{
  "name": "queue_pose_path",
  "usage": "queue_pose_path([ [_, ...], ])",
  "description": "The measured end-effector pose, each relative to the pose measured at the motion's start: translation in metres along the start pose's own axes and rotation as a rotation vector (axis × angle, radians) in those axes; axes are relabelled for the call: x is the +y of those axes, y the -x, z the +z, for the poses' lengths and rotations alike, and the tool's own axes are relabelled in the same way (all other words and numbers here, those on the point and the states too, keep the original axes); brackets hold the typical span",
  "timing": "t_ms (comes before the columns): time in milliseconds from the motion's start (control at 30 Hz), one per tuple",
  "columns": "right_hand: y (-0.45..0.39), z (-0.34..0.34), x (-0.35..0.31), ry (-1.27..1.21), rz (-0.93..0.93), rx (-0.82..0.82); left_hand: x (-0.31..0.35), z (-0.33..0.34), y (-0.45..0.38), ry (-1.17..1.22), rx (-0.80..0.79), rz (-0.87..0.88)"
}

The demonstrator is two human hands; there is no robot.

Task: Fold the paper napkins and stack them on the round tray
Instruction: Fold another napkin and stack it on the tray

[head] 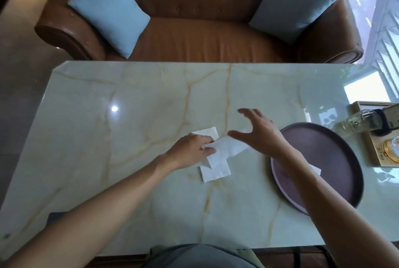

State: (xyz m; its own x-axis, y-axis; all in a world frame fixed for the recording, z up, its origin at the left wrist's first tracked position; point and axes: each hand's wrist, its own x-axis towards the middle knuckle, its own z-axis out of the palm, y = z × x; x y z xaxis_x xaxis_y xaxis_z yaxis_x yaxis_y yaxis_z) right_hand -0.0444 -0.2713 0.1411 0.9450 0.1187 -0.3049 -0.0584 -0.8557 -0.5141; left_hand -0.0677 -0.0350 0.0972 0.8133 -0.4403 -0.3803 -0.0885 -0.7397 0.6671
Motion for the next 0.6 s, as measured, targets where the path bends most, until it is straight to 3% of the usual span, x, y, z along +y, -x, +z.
queue_pose_path([
  [67,0.000,-0.001,-0.012,0.062,-0.206,-0.169,0.004,-0.018,0.000,-0.133,-0.058,0.046],
  [133,-0.003,0.006,-0.022,0.187,-0.275,-0.277,0.006,-0.033,0.001,-0.223,-0.109,0.068],
  [600,-0.012,0.004,-0.058,0.285,-0.383,-0.233,0.001,-0.066,0.022,-0.182,-0.071,0.055],
])
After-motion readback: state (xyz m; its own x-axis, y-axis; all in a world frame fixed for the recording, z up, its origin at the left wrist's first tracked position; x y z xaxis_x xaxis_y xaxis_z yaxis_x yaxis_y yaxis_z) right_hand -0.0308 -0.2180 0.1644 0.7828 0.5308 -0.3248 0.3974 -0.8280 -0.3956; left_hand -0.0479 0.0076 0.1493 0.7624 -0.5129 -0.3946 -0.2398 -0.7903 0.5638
